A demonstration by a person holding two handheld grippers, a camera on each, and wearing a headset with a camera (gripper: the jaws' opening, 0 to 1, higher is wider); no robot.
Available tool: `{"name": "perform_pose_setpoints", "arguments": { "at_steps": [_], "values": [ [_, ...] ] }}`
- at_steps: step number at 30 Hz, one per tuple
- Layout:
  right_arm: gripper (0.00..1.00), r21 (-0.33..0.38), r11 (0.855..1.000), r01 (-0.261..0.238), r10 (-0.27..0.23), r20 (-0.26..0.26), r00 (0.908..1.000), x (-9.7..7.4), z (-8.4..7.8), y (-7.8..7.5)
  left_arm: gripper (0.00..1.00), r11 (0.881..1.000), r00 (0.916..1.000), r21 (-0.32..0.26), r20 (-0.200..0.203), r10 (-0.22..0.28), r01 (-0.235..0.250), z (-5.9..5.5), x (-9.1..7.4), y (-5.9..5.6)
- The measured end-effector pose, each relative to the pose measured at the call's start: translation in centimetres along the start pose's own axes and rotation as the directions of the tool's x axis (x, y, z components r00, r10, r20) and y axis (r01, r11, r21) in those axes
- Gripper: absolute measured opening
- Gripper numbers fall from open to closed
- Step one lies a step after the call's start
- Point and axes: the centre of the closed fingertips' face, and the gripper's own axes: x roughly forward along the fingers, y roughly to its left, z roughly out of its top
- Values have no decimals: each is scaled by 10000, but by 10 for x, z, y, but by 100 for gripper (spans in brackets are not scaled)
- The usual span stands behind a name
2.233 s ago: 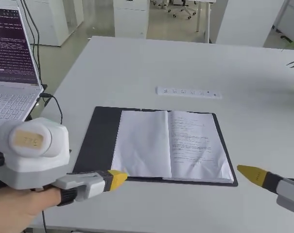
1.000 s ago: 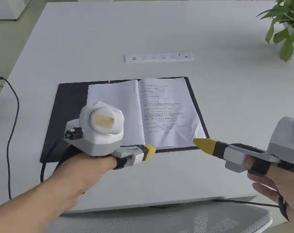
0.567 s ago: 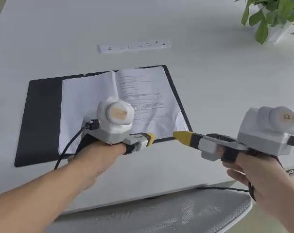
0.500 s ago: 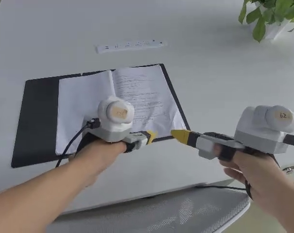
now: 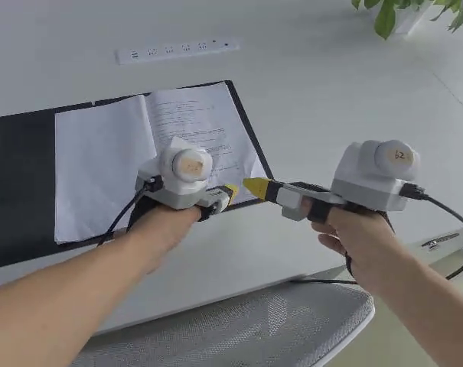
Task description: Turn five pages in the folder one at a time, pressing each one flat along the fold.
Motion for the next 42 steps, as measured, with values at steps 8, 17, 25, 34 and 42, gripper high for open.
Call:
{"name": "perform_pose_setpoints", "arguments": {
  "at_steps": [8, 17, 25, 34, 42],
  "values": [
    [58, 5, 10000, -27, 27, 30, 10000, 14, 4, -9, 55, 9997, 9999, 188, 1, 133, -133, -7, 14, 0],
    [55, 303, 9994, -189, 179, 342, 9993, 26, 7, -16, 53, 9986, 9984, 504, 542, 147, -175, -10, 19, 3],
    [53, 393, 9989, -248, 227, 520, 9984, 28, 9, -21, 41, 9976, 9969, 692, 778, -117, 63, -8, 20, -3],
    [50, 416, 9989, -230, 204, 608, 9979, 28, 11, -26, 34, 9977, 9951, 670, 990, 75, -142, -6, 19, 3],
    [48, 272, 9993, -239, 228, 403, 9989, 31, 6, -26, 21, 9974, 9946, 654, 1013, 240, -307, -4, 17, 8]
  ]
}}
